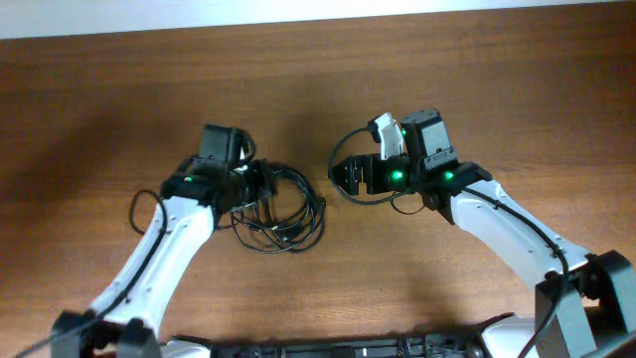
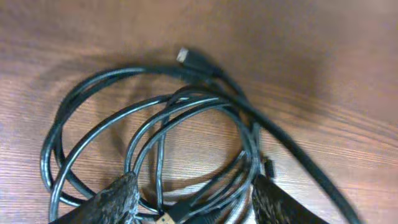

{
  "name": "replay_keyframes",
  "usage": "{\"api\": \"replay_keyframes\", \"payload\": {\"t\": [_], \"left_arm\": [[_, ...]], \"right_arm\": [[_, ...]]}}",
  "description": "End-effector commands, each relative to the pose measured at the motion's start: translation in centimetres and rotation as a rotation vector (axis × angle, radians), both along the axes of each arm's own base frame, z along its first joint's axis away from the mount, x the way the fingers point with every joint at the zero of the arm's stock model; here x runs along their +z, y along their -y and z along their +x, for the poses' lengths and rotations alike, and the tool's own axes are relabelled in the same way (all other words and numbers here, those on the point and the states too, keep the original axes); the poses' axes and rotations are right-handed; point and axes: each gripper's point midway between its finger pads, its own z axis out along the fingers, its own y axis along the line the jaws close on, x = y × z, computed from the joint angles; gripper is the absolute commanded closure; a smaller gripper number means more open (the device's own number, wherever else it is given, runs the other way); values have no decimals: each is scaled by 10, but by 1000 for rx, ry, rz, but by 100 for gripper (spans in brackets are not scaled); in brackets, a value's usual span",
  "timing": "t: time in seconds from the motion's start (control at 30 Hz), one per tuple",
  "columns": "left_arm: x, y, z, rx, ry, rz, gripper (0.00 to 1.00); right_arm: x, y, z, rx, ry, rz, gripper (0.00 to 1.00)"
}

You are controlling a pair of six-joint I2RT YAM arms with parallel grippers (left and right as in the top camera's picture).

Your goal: Untangle cables

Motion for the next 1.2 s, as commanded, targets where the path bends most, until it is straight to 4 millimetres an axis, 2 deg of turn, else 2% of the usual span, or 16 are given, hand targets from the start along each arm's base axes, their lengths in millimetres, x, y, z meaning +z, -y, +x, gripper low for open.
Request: {"api": "replay_keyframes", "payload": {"t": [0.0,0.07,0.17,0.2,0.27,0.3,0.37,0.4,0.47,0.57,0.63,0.77,0.83,0.9,1.07,1.17], "left_arm": [[-33,2,-5,46,-103,30,37],[-45,1,-7,44,-138,41,37],[-45,-3,-3,31,-116,71,33],[-44,-3,-1,-19,-96,94,32],[-41,-2,3,-214,-39,164,24],[-42,-2,3,-332,-13,207,24],[-42,-2,2,-491,23,265,32],[-42,-2,2,-526,31,277,41],[-42,-2,2,-529,31,275,50],[-41,-1,6,-545,52,284,43],[-33,4,23,-579,143,305,41],[-18,12,52,-556,280,306,45],[-17,13,57,-551,306,306,46],[-22,16,62,-551,316,303,48],[-58,18,67,-563,264,295,50],[-61,20,72,-561,278,296,73]], "right_arm": [[-1,2,2,-3,7,-13,1],[-1,2,2,-3,7,-13,1],[-1,2,2,-3,7,-13,1],[-1,2,2,-3,7,-13,1],[-1,2,2,-3,7,-13,1],[-1,2,2,-4,8,-13,1],[-1,2,2,-4,8,-13,1],[-1,2,2,-4,8,-13,1],[-1,2,2,-3,7,-13,1],[-1,2,2,-3,7,-13,1],[-1,2,2,-3,7,-13,1],[-1,2,2,-4,8,-13,1],[-1,2,2,-4,8,-13,1],[-1,2,2,-4,8,-13,1],[-1,2,2,-4,8,-13,1],[-1,2,2,-4,8,-13,1]]}}
